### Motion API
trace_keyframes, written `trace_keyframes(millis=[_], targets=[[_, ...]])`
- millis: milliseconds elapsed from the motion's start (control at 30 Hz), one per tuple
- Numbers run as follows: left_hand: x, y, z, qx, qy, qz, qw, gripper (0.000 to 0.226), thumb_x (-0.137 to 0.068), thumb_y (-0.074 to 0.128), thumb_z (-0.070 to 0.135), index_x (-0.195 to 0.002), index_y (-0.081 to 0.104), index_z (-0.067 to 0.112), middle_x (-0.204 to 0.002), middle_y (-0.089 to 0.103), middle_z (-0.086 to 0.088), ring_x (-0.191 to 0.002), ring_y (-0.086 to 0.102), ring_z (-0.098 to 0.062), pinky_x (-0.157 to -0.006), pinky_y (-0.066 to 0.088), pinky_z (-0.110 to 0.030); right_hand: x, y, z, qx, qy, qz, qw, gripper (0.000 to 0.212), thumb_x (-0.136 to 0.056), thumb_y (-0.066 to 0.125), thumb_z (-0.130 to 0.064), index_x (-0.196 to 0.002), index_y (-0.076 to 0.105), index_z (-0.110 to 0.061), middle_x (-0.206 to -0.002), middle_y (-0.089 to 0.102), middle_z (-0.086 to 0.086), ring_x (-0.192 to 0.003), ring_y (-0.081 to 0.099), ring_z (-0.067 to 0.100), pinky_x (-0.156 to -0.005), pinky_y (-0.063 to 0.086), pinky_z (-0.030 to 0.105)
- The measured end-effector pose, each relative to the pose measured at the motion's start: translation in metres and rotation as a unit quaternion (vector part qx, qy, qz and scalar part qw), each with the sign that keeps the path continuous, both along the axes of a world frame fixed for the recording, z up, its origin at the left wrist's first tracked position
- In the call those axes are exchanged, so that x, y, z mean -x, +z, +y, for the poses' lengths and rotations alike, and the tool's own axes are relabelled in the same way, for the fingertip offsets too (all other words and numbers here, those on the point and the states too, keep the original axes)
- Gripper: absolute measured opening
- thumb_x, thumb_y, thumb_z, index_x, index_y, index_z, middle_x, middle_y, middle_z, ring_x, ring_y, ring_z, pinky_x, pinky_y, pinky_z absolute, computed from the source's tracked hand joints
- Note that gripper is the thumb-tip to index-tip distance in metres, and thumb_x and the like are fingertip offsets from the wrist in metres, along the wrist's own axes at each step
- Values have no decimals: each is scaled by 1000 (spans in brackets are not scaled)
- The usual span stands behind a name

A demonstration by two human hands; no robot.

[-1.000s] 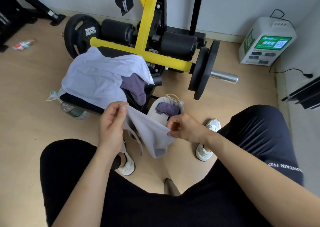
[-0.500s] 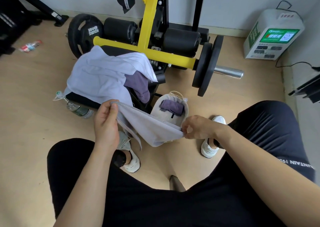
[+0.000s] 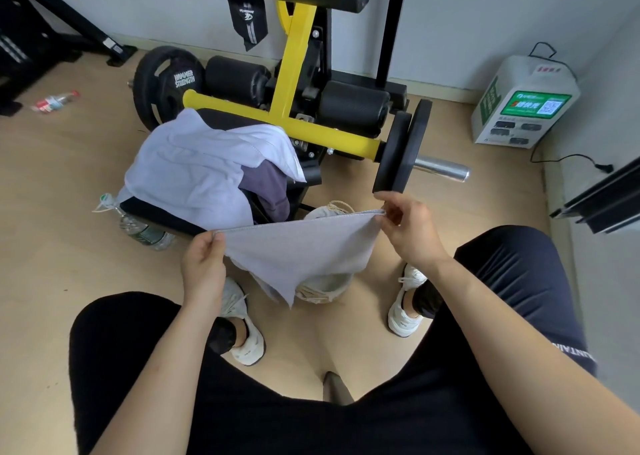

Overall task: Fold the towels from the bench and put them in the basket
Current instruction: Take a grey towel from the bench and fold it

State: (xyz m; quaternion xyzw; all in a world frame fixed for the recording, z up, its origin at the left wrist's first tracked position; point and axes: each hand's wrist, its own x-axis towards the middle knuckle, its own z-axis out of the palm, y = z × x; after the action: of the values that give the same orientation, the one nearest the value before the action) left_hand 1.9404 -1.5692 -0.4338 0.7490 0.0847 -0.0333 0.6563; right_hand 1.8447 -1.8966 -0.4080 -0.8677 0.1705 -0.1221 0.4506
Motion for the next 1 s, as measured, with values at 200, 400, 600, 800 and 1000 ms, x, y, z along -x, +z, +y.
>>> trace_keyframes(millis=[200,400,600,800,1000], targets=[[7,11,-6,14,-3,-28,999,12,-106,55,18,-110,66,13,-101,68,4,-93,64,-7,-91,54,-27,3,12,-2,37,-40,-85,995,4,-92,69,-13,-94,72,-14,-92,70,1,-80,63,16,-71,51,25],[7,6,-10,-28,-35,0,999,14,-104,57,14,-100,70,19,-102,73,-3,-99,67,-20,-94,53,-37,-1,6,-13,2,-65,37,997,13,-89,70,-10,-84,72,-22,-79,68,-6,-76,61,10,-68,43,13],[7,13,-16,-16,-25,5,1000,18,-103,58,12,-93,68,22,-95,71,0,-91,66,-22,-80,56,-41,-5,3,-13,-114,-128,40,984,14,-87,74,-12,-77,72,-21,-72,68,-1,-68,60,13,-68,50,26],[10,17,-23,13,-17,31,999,10,-102,61,12,-97,70,14,-93,72,-4,-73,69,-8,-59,59,-22,-5,7,2,-230,-181,43,955,10,-87,76,-12,-79,71,-8,-73,67,7,-62,60,18,-58,52,25],[25,26,-37,41,-47,37,997,7,-99,66,13,-97,73,12,-90,76,0,-84,73,-13,-72,63,-31,2,14,25,-328,-167,46,929,16,-86,77,-14,-85,71,0,-73,68,8,-62,61,15,-56,53,20]])
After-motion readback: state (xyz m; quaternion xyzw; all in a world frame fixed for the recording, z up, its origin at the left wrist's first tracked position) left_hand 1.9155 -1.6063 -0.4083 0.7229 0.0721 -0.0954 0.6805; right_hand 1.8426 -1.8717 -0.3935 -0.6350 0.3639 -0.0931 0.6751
